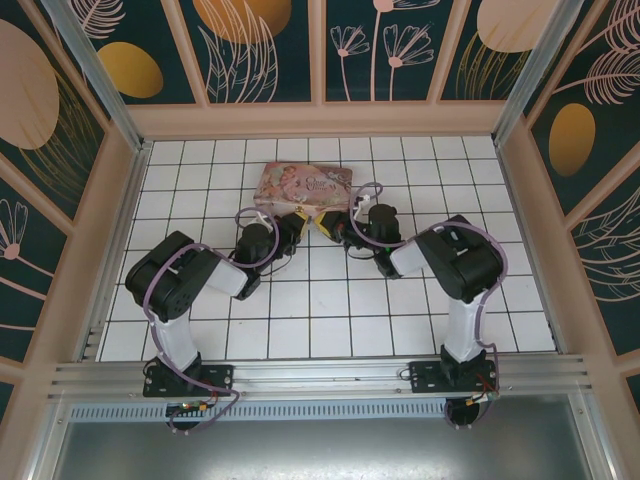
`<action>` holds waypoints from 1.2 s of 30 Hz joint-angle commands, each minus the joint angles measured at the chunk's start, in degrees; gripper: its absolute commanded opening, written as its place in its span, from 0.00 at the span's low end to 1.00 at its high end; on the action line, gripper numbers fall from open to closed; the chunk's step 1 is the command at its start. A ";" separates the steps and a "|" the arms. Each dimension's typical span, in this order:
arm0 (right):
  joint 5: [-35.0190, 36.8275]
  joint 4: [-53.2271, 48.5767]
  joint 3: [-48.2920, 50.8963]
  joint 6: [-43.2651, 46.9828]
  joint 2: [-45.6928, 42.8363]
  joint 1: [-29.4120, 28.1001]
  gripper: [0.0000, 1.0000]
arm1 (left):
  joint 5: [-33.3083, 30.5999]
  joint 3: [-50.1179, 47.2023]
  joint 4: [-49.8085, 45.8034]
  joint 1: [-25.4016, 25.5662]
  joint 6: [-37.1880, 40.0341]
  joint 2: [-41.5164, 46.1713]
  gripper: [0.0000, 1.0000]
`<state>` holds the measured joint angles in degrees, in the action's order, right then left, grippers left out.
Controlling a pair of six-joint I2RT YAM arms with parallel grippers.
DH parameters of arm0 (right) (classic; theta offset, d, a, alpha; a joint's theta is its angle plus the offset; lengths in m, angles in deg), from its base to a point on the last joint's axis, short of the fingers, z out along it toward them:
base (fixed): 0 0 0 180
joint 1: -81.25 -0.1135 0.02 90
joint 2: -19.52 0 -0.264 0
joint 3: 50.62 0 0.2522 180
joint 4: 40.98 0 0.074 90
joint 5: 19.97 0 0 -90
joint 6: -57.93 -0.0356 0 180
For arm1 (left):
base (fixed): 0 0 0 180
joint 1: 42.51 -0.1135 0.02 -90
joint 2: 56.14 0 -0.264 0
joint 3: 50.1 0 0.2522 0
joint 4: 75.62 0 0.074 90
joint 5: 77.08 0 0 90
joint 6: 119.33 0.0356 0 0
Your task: Unlock the padlock with the key
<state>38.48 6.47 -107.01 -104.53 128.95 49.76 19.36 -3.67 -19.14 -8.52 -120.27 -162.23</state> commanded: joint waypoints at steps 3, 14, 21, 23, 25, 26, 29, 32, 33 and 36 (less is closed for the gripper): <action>8.14 -12.72 -4.53 16.31 -5.45 -2.25 0.00 | 16.76 0.92 11.93 4.52 -3.99 -0.93 0.00; -1.45 18.04 -1.47 -9.12 3.30 -1.91 0.00 | 16.15 1.26 10.68 4.66 -3.22 -0.54 0.00; -1.06 21.61 -3.93 -20.20 4.47 -4.29 0.00 | 15.95 1.70 8.98 4.74 -2.08 0.04 0.00; -1.42 18.27 -4.41 -18.52 3.43 -4.09 0.00 | 15.98 1.68 8.65 4.69 -1.78 0.17 0.00; -1.74 13.71 -4.82 -15.56 2.18 -3.68 0.00 | 15.88 1.70 7.83 4.72 -1.14 0.55 0.00; -1.90 12.53 -4.72 -14.62 1.95 -3.44 0.00 | 15.75 1.57 7.41 4.71 -0.80 0.69 0.00; -2.12 8.74 -4.47 -10.83 1.11 -2.52 0.00 | 15.01 1.54 5.42 4.76 0.76 0.98 0.00; -2.19 2.58 -4.17 -4.13 -0.63 -1.68 0.05 | 13.52 1.55 3.43 4.69 2.84 0.73 0.00; -1.97 0.82 -3.91 -2.46 -1.43 -1.46 0.12 | 13.01 1.61 2.71 4.67 3.48 0.50 0.00; -1.32 -3.32 -1.69 1.81 -4.26 -0.71 0.38 | 11.15 1.70 1.31 4.65 5.02 -0.22 0.00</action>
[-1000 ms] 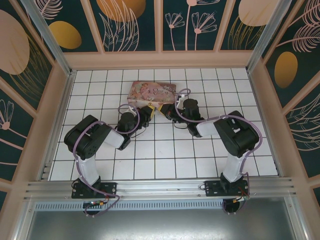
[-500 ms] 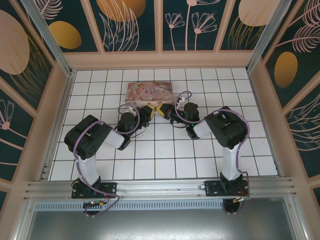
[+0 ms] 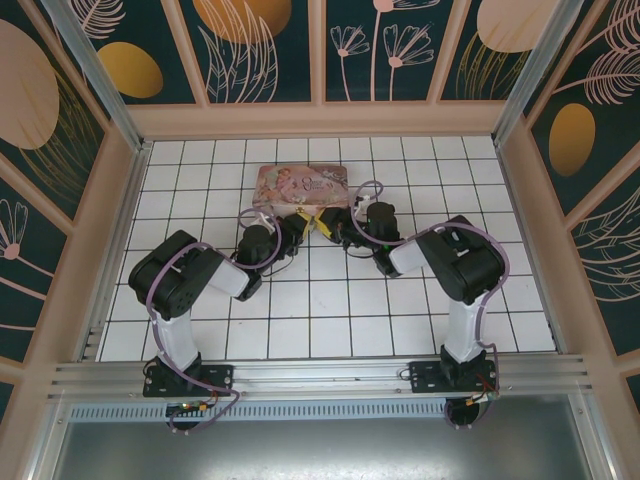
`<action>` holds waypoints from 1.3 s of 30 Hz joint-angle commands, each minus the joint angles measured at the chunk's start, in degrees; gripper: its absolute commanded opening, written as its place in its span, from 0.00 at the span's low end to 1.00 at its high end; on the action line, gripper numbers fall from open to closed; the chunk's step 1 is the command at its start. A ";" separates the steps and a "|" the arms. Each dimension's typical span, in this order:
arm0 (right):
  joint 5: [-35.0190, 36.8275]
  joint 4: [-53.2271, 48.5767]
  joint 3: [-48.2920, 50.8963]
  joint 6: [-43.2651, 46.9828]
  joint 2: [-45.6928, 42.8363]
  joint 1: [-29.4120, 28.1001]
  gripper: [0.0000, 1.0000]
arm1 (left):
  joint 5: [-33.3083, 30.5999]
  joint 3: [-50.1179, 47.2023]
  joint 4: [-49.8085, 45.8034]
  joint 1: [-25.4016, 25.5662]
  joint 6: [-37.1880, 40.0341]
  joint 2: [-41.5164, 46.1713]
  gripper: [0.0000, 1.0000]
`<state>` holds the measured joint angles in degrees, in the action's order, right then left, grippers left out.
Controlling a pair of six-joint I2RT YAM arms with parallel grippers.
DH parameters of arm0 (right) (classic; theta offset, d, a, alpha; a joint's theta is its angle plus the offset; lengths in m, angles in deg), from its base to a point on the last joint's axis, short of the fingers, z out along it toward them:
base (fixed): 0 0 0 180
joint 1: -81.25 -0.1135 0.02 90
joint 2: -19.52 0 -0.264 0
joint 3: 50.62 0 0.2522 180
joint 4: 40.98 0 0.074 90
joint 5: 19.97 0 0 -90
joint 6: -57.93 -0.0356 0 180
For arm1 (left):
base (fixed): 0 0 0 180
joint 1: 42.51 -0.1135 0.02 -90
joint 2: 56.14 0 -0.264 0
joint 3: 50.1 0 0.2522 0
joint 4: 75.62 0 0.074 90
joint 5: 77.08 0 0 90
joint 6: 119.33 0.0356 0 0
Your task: Unlock the padlock with the key
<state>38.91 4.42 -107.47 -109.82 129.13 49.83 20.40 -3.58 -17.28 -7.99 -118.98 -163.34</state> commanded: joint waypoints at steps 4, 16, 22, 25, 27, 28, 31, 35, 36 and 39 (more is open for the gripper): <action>-1.23 -5.97 3.42 11.15 -9.68 -0.24 0.57 | 8.37 2.81 -4.29 3.92 7.15 0.59 0.00; 8.11 -41.87 4.75 39.01 -26.38 -0.35 0.59 | 9.01 6.44 -12.60 3.53 12.56 1.28 0.00; 26.57 -53.81 -0.21 55.87 -27.08 -6.57 0.55 | 10.21 6.84 -15.77 3.32 13.79 2.59 0.00; 34.27 -54.94 -0.36 60.68 -25.88 -9.18 0.51 | 10.68 7.06 -16.56 3.27 14.01 2.87 0.00; 38.33 -54.66 0.22 63.08 -25.41 -10.37 0.48 | 11.10 7.22 -16.81 3.30 14.12 3.01 0.00; 39.71 -53.94 0.97 64.04 -25.47 -10.75 0.48 | 11.23 7.26 -16.97 3.30 14.13 3.05 0.00; 42.11 -50.41 3.77 66.81 -26.28 -11.79 0.47 | 11.58 7.23 -17.08 3.28 14.09 3.21 0.00; 42.80 -45.72 7.15 70.09 -26.91 -13.33 0.46 | 11.95 7.41 -17.67 3.34 14.23 3.60 0.00; 42.89 -44.76 7.63 70.97 -26.68 -13.79 0.46 | 12.09 7.45 -17.73 3.31 14.15 3.62 0.00; 43.60 -43.74 7.74 72.60 -25.32 -14.80 0.44 | 12.29 7.48 -17.86 3.31 14.13 3.75 0.00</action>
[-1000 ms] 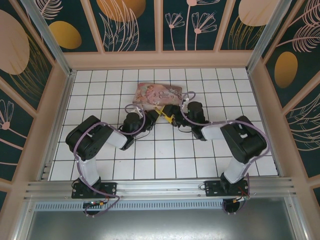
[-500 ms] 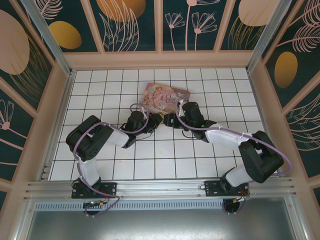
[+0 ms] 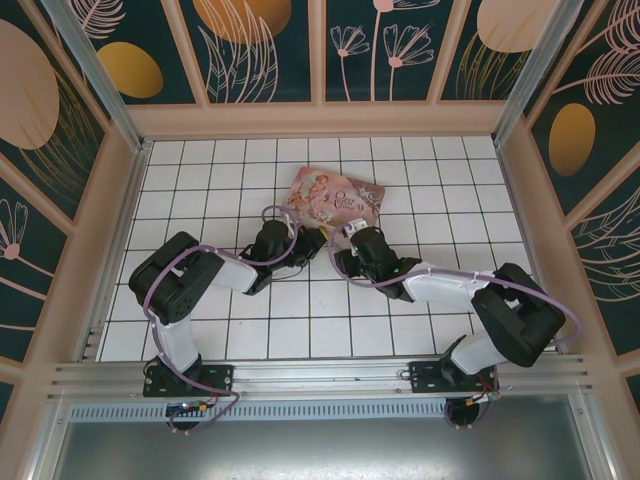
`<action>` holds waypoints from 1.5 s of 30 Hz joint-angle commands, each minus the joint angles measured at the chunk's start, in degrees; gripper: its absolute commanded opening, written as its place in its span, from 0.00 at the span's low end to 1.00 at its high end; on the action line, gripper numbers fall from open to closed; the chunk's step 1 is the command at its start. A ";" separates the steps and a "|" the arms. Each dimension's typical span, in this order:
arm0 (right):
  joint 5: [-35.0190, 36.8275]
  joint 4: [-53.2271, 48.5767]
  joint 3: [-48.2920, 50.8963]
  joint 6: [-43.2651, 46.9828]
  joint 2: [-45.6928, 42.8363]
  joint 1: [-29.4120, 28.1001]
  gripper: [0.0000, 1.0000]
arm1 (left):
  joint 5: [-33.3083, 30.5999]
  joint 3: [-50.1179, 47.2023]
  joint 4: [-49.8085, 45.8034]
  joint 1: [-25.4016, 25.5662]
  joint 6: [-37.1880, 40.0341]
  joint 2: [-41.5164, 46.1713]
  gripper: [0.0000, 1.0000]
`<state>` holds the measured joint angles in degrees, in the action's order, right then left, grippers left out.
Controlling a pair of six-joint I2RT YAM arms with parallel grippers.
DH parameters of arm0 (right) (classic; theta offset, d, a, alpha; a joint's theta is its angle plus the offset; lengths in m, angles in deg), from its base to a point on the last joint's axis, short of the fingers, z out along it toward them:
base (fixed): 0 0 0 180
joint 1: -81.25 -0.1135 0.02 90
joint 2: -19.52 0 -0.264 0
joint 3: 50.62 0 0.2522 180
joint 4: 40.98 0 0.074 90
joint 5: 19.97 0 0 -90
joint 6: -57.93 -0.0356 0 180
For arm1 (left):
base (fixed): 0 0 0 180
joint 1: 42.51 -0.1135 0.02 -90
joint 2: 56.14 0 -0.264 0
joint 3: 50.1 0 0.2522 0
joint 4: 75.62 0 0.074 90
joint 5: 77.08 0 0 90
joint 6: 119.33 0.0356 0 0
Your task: Unlock the padlock with the key
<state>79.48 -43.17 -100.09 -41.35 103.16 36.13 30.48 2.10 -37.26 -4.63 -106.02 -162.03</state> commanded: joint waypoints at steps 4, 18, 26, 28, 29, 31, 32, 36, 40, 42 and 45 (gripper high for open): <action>5.25 4.37 -0.52 4.71 2.58 -1.63 0.44 | 2.39 1.85 2.01 -0.03 1.17 2.70 0.00; 7.50 4.82 -7.15 6.45 8.82 -1.90 0.40 | 2.57 1.55 2.10 -0.09 0.92 2.94 0.00; 9.07 4.21 -9.88 6.19 9.88 -1.82 0.34 | 2.56 0.71 2.62 -0.01 0.78 2.76 0.00; 9.51 3.95 -10.81 5.78 10.39 -1.81 0.30 | 2.65 0.46 3.03 -0.02 0.58 2.70 0.00; 9.66 3.95 -11.28 5.47 10.77 -1.84 0.30 | 2.65 0.34 3.15 -0.09 0.60 2.80 0.00; 9.62 4.07 -12.23 4.77 11.42 -1.75 0.28 | 2.65 0.05 3.24 -0.02 0.48 2.95 0.00; 9.51 4.21 -12.68 4.39 11.76 -1.72 0.27 | 2.65 -0.10 3.25 -0.09 0.48 3.08 0.00; 8.86 4.58 -14.71 3.14 12.85 -1.74 0.18 | 2.65 -0.77 3.40 0.03 0.32 3.24 0.00; 6.47 4.80 -16.36 1.87 12.73 -1.26 0.06 | 2.65 -1.65 3.75 0.07 0.11 2.97 0.00; 3.90 4.69 -16.69 0.91 12.20 -0.64 0.02 | 2.65 -2.09 4.12 0.01 -0.02 2.79 0.00; -2.34 5.63 -15.95 -1.52 10.66 1.00 0.00 | 2.41 -2.70 4.48 0.08 -0.13 2.70 0.00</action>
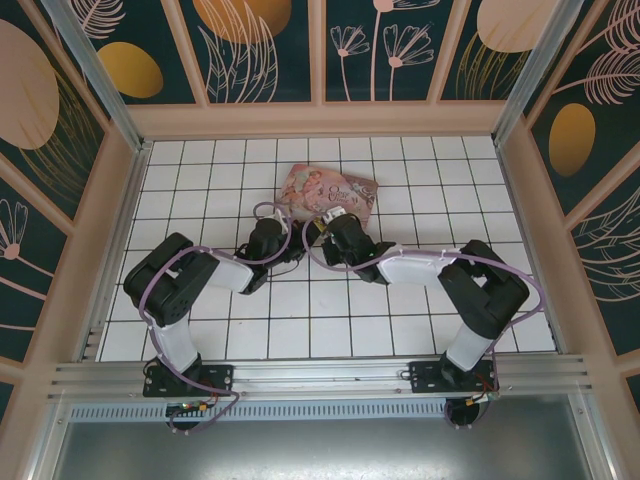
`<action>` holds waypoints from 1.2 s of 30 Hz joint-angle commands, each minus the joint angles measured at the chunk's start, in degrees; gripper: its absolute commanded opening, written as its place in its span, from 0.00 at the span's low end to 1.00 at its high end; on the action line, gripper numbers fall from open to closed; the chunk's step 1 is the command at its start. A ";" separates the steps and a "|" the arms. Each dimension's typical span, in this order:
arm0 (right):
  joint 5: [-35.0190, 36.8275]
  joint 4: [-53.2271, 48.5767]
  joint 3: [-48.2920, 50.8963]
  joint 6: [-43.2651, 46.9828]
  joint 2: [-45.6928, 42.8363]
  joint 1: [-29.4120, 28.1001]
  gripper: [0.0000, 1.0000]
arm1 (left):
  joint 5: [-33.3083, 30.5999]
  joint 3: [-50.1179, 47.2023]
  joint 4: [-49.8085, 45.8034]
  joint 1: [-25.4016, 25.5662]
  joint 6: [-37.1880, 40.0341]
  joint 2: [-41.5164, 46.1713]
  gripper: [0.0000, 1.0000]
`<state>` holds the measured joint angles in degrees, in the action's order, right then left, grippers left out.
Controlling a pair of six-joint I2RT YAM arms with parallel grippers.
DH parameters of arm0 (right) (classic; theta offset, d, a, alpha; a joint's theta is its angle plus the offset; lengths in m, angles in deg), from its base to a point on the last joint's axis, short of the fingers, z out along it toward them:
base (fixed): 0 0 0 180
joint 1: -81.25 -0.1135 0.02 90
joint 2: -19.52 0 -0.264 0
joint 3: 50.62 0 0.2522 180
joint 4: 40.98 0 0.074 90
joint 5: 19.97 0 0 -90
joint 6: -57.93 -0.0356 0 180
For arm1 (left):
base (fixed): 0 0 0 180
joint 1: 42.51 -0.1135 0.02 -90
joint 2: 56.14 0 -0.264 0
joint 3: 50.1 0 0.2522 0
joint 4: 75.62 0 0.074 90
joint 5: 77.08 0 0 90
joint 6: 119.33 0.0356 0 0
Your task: Unlock the padlock with the key
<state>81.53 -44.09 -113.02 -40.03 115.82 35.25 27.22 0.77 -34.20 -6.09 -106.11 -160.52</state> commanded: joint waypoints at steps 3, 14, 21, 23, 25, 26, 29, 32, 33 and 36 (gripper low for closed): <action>-12.97 8.71 -1.17 -6.08 -3.67 4.01 0.00 | 5.51 -1.51 1.41 1.51 0.13 1.05 0.00; -26.93 11.24 3.17 -11.28 -5.86 8.99 0.20 | 5.21 -0.63 0.38 1.49 0.00 1.01 0.00; -23.74 6.61 7.73 -9.85 -12.62 8.68 0.29 | 5.38 0.90 -2.03 1.51 0.49 1.19 0.00; -21.87 5.02 8.78 -9.14 -15.19 8.58 0.30 | 5.55 1.29 -2.44 1.50 0.59 1.11 0.00; -19.10 3.31 9.20 -7.71 -17.05 7.85 0.32 | 5.83 1.63 -2.70 1.54 0.57 1.10 0.00; -17.51 2.18 9.10 -6.55 -17.58 7.24 0.33 | 5.91 1.79 -2.88 1.49 0.60 1.06 0.00; -11.44 -1.24 7.82 -2.17 -17.27 3.99 0.35 | 6.25 2.33 -3.32 1.48 0.66 0.96 0.00; -6.44 -2.70 7.06 1.47 -15.44 0.84 0.36 | 6.35 2.53 -3.59 1.54 0.83 1.03 0.00; -4.76 -2.67 7.06 2.35 -14.96 -0.07 0.36 | 6.42 2.56 -3.59 1.52 0.71 1.09 0.00; -0.27 -1.36 7.93 4.40 -13.55 -2.00 0.36 | 6.61 2.65 -3.72 1.49 0.69 1.07 0.00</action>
<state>73.77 -44.68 -104.83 -40.08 101.08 34.42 31.99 1.71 -39.99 -5.04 -106.41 -160.52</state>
